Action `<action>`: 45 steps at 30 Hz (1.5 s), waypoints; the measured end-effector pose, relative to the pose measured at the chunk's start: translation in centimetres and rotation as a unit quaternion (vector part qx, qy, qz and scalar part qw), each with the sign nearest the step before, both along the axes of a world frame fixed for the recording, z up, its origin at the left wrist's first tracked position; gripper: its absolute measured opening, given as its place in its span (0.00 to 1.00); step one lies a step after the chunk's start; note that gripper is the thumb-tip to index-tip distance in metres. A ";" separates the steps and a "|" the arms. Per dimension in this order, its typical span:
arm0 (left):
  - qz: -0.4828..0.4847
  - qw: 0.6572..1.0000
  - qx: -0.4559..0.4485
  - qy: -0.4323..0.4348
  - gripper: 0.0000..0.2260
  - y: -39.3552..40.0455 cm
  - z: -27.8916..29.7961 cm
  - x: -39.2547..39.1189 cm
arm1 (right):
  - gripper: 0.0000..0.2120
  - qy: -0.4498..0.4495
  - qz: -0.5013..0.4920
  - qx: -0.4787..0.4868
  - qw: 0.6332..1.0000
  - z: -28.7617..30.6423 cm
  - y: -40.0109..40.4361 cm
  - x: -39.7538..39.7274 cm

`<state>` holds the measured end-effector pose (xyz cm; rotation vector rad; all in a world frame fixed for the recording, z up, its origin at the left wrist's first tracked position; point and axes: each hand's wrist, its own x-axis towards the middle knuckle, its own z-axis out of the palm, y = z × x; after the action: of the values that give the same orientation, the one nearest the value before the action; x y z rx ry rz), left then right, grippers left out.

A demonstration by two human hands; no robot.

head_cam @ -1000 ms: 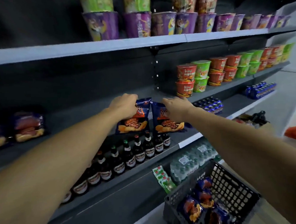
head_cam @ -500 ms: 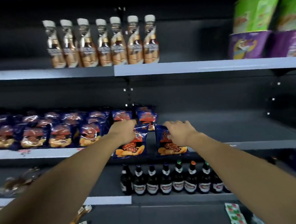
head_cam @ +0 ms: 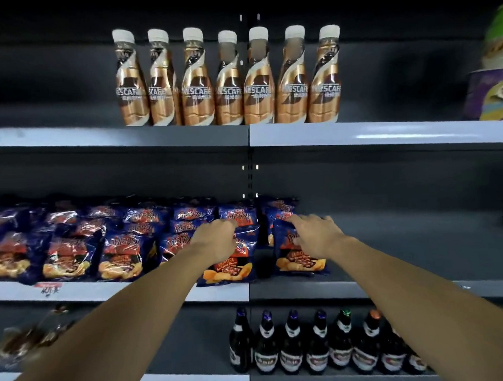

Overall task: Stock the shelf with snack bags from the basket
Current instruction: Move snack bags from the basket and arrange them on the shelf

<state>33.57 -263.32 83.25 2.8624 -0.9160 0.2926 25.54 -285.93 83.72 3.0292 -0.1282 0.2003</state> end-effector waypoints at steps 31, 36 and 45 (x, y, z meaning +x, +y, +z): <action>-0.045 0.997 0.009 0.068 0.21 -5.7 -1.0 13.1 | 0.27 0.093 0.013 0.102 0.990 -2.1 -4.3 12.8; -0.057 0.997 0.029 0.030 0.21 -5.9 -2.6 14.2 | 0.28 0.080 0.000 0.106 0.991 -3.0 -3.9 12.9; -0.082 0.996 -0.016 -0.032 0.23 -5.5 -2.6 13.5 | 0.36 0.043 -0.004 0.121 0.992 -2.2 -3.1 12.2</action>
<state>47.08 -268.81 80.63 2.7412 -1.1399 0.3798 37.75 -289.02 81.55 3.2711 -0.1692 0.0554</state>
